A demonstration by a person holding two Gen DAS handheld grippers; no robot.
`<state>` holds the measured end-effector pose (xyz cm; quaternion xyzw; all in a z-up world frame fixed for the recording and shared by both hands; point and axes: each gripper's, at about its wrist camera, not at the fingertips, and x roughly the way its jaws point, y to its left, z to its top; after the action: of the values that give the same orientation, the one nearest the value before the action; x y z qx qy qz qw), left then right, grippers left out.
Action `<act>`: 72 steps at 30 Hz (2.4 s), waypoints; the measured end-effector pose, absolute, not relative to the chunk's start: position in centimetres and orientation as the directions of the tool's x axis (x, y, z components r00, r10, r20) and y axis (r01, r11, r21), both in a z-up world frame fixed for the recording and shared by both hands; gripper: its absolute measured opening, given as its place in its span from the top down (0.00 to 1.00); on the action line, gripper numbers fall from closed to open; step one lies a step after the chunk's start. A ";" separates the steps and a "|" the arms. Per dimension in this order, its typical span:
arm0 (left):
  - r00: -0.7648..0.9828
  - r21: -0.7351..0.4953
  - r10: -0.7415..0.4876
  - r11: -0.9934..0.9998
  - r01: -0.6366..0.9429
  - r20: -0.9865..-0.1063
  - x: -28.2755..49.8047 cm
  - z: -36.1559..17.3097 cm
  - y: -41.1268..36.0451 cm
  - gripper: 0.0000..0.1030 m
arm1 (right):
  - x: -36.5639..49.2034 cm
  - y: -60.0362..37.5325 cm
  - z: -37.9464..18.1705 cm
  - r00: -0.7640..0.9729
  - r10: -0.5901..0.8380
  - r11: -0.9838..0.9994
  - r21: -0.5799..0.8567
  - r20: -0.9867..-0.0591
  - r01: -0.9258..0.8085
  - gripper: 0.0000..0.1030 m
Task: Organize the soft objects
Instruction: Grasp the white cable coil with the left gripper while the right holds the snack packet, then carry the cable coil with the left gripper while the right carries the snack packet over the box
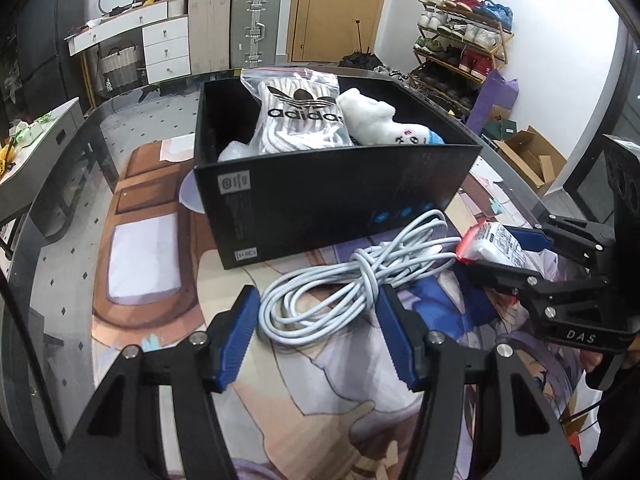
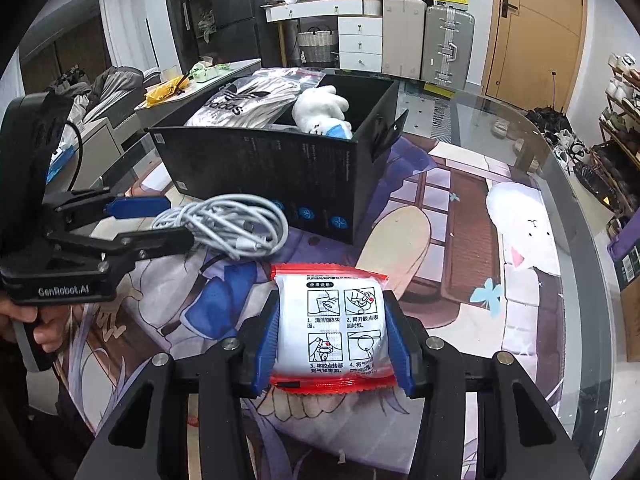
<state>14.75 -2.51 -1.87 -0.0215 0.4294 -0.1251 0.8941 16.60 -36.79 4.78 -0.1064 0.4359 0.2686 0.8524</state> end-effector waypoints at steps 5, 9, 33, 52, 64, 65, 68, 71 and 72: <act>0.621 -0.161 -0.260 0.964 0.211 -0.740 13.4 -1.4 -2.2 0.43 | 15.7 -36.7 5.6 0.496 0.366 0.831 0.036 -0.787 -0.556 0.53; 0.634 -0.161 -0.262 0.964 0.214 -0.727 12.8 -0.8 -1.9 0.43 | 15.4 -36.9 6.2 0.512 0.370 0.833 0.033 -0.775 -0.552 0.53; 0.588 -0.066 -0.262 0.941 0.333 -0.765 13.1 -1.6 -5.2 0.19 | 14.8 -37.5 6.0 0.514 0.357 0.841 0.029 -0.780 -0.541 0.53; 0.596 -0.115 -0.342 0.916 0.385 -0.726 11.4 0.3 -5.2 0.75 | 14.1 -37.7 7.5 0.552 0.392 0.838 0.038 -0.736 -0.545 0.53; 0.703 -0.155 -0.317 0.946 0.286 -0.637 11.2 4.0 -1.1 0.74 | 13.2 -36.2 11.0 0.587 0.450 0.810 0.032 -0.673 -0.585 0.53; 0.711 -0.160 -0.315 0.947 0.278 -0.629 11.3 4.4 -0.7 0.74 | 13.2 -36.0 11.3 0.588 0.455 0.808 0.032 -0.669 -0.588 0.53; 0.730 -0.169 -0.311 0.950 0.264 -0.608 11.6 5.2 -0.1 0.74 | 13.3 -35.6 12.0 0.591 0.467 0.803 0.035 -0.658 -0.595 0.53; 0.745 -0.187 -0.312 0.950 0.250 -0.590 12.1 6.0 0.4 0.74 | 13.6 -35.1 12.7 0.594 0.476 0.799 0.037 -0.649 -0.600 0.53; 0.750 -0.188 -0.308 0.951 0.244 -0.586 12.3 6.1 0.6 0.74 | 13.8 -34.9 12.9 0.597 0.475 0.800 0.034 -0.646 -0.599 0.53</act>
<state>12.29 0.58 6.14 -0.0496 0.3214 -0.1479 0.9340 13.80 -34.90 12.95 -0.0936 0.3317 0.3023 0.8887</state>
